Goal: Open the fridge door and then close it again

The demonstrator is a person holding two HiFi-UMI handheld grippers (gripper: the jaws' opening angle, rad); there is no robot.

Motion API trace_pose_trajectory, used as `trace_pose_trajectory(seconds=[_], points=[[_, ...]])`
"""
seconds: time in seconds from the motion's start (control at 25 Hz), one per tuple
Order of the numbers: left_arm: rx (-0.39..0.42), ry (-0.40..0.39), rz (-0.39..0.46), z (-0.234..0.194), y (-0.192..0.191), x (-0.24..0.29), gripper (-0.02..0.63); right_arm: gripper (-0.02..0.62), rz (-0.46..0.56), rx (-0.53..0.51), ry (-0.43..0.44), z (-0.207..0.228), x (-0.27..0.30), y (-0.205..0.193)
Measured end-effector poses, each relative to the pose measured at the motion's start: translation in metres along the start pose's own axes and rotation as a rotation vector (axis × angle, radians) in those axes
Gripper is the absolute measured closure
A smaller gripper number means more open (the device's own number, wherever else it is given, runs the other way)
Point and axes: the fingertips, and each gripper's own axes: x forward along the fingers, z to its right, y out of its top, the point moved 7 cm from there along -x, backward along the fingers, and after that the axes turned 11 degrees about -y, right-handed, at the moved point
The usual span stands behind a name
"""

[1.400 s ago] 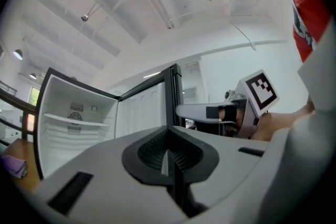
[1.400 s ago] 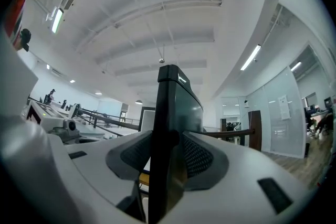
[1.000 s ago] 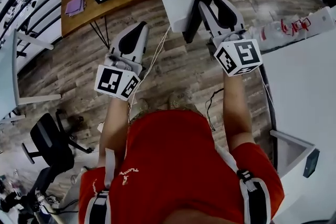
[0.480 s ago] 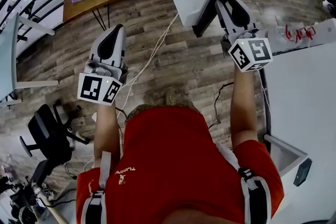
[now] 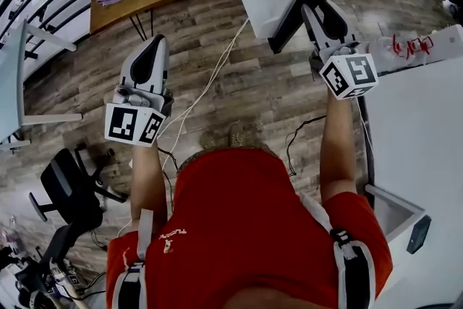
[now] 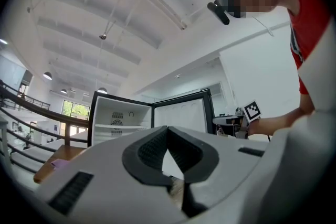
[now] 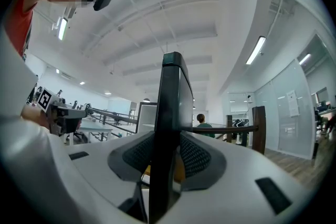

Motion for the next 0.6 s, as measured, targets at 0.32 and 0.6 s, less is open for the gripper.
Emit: trace_pose_trajectory(seconds=[0.32,0.6], points=[[-0.001,0.003,0.03,0.0,0.004,0.0,0.597,0.437,0.008,-0.028,0.024,-0.027,0.001,0.003],[-0.008,-0.004,0.036,-0.013,0.001,-0.009,0.597,0.42,0.016,-0.05,0.053,-0.08,0.021,0.005]])
